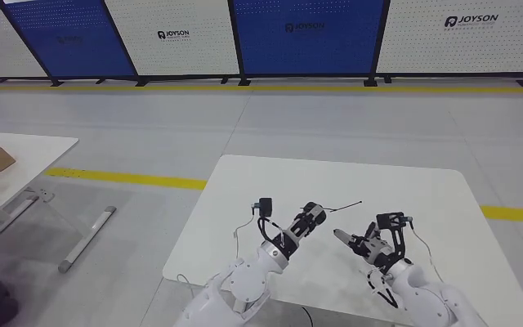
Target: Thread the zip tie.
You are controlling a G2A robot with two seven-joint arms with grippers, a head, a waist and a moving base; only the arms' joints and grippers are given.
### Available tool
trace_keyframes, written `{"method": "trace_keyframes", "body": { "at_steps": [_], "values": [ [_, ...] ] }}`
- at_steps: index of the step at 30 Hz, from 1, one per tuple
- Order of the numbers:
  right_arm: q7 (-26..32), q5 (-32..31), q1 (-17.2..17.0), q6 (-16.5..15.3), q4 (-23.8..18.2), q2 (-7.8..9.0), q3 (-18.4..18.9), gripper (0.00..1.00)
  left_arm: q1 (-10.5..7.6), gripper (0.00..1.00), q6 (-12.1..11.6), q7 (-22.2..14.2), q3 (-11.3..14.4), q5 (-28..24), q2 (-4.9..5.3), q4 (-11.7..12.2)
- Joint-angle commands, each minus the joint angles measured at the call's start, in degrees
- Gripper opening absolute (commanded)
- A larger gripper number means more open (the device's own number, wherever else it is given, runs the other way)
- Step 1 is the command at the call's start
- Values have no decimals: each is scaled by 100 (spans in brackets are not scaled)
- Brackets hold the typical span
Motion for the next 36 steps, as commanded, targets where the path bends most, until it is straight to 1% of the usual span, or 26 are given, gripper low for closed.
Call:
{"method": "trace_keyframes", "body": {
  "at_steps": [1,2,4,5,8,16,17,18,21,25,29,30,34,35,36],
  "values": [
    [-27,69,19,-51,11,-2,18,70,-12,0,3,-5,19,-1,-6,1],
    [-76,91,14,-56,7,-7,7,42,-19,0,6,-5,28,2,-10,-2],
    [-140,52,13,-43,-7,-13,-12,44,-28,0,11,-11,38,8,-14,-7],
    [-182,21,7,-34,-18,-17,-27,41,-32,0,13,-19,42,14,-15,-10],
    [-218,-58,1,-22,-53,-23,-65,40,-38,0,23,-33,42,27,-18,-12],
    [-172,-52,-25,-258,-142,-18,-72,40,-101,0,102,-43,106,97,-39,58],
    [-167,-44,-39,-285,-159,-16,-64,38,-109,0,110,-41,113,110,-41,69],
    [-159,-31,-51,-315,-179,-13,-55,40,-116,0,116,-39,120,121,-44,77],
    [-167,-3,-108,-400,-243,-3,-5,40,-128,0,133,-62,152,160,-50,103],
    [-240,52,-177,-477,-306,3,46,35,-139,0,143,-123,201,180,-58,134],
    [-275,65,-205,-482,-332,3,63,31,-146,0,135,-174,258,224,-65,162],
    [-279,64,-205,-484,-334,3,62,32,-145,0,134,-182,270,234,-67,166],
    [-284,67,-197,-492,-334,0,54,29,-144,0,135,-205,296,263,-71,178],
    [-280,65,-193,-492,-334,0,50,26,-146,0,144,-220,300,275,-71,183],
    [-276,57,-187,-491,-335,-1,45,25,-150,0,159,-233,303,289,-71,189]
  ]
}}
